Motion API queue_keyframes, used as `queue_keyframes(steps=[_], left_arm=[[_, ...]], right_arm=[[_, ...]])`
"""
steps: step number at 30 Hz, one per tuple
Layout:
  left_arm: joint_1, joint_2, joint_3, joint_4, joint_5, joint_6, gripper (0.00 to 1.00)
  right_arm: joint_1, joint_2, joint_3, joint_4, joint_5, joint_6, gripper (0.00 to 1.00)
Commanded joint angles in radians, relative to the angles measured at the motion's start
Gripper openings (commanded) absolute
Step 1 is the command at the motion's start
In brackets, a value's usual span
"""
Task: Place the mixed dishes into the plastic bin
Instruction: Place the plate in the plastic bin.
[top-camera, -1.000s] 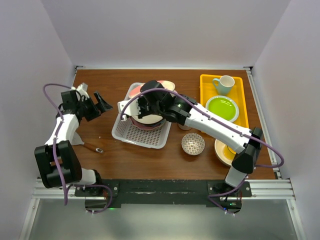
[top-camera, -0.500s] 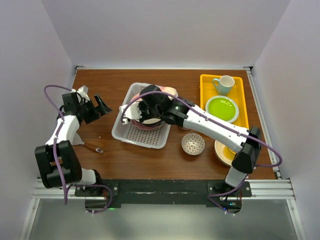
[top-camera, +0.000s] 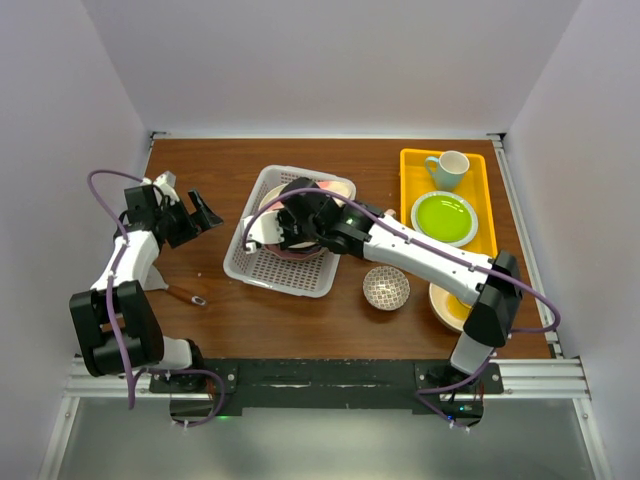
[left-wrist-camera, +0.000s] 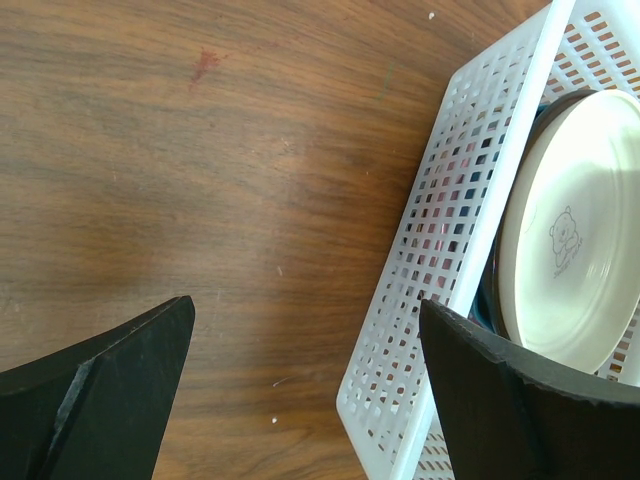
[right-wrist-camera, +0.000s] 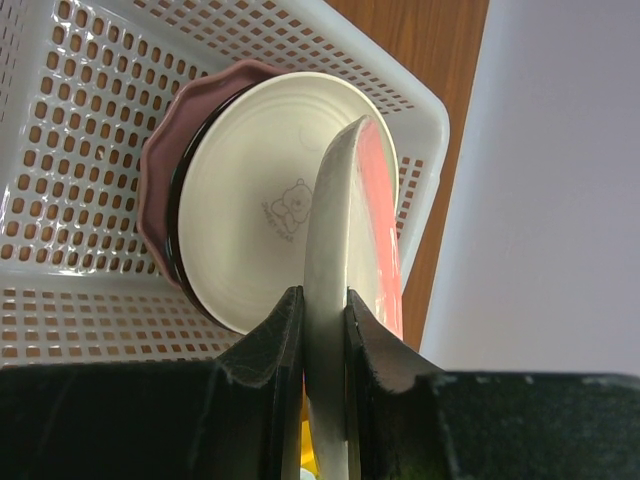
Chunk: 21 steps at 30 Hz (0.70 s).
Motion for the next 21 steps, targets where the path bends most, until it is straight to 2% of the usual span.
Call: queue_keyframes(steps=[1,21], left_arm=[[-0.004,-0.028,0.001,0.031,-0.006,0.023,1.0],[-0.006,-0.031,0.003,0.028,-0.008,0.026,1.0]], right_arm=[[0.004,-0.079,0.002,0.137,0.038,-0.022,0.0],[0.004,-0.05,-0.037,0.216,0.038,-0.019,0.0]])
